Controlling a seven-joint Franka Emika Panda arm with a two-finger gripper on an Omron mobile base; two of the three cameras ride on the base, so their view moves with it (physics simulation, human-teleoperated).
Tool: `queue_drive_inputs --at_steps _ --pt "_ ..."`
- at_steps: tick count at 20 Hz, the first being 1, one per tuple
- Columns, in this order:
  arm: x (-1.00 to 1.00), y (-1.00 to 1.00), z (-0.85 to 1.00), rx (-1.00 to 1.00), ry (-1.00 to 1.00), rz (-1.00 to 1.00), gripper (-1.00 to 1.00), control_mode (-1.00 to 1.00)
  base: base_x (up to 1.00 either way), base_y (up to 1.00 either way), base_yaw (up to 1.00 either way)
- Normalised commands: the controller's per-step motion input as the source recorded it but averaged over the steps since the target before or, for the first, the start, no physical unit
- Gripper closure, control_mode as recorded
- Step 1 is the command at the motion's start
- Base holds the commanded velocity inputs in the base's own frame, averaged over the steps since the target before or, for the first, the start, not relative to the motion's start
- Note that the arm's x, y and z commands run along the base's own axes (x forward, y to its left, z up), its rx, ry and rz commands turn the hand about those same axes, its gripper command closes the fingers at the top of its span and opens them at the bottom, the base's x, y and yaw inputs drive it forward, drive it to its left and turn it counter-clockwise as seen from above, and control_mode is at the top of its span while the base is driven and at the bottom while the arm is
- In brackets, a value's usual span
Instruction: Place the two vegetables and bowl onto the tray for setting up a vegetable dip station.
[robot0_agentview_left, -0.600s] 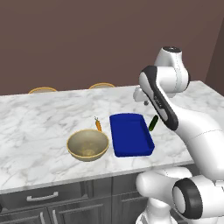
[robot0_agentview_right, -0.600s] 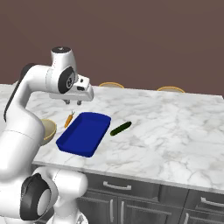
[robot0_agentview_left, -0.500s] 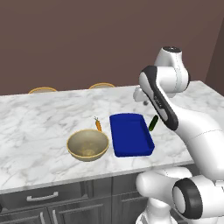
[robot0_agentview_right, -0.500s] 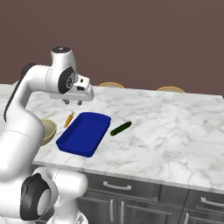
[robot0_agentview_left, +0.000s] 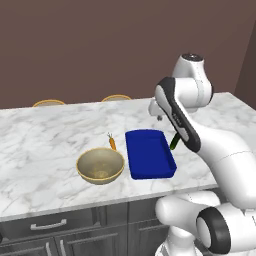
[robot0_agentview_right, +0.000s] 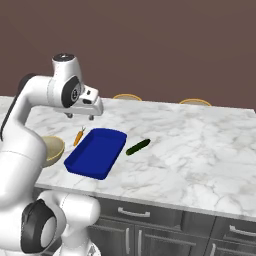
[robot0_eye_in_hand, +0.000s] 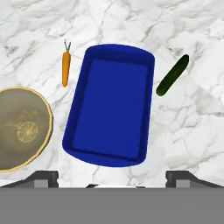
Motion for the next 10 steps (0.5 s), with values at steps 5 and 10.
queue_drive_inputs --at_steps 5,10 --pt "0.00 0.18 0.00 0.00 0.00 -0.04 -1.00 -1.00 0.00 0.00 0.00" --pt "0.00 0.20 -0.02 0.02 0.00 -0.05 -1.00 -1.00 0.00 0.00 0.00"
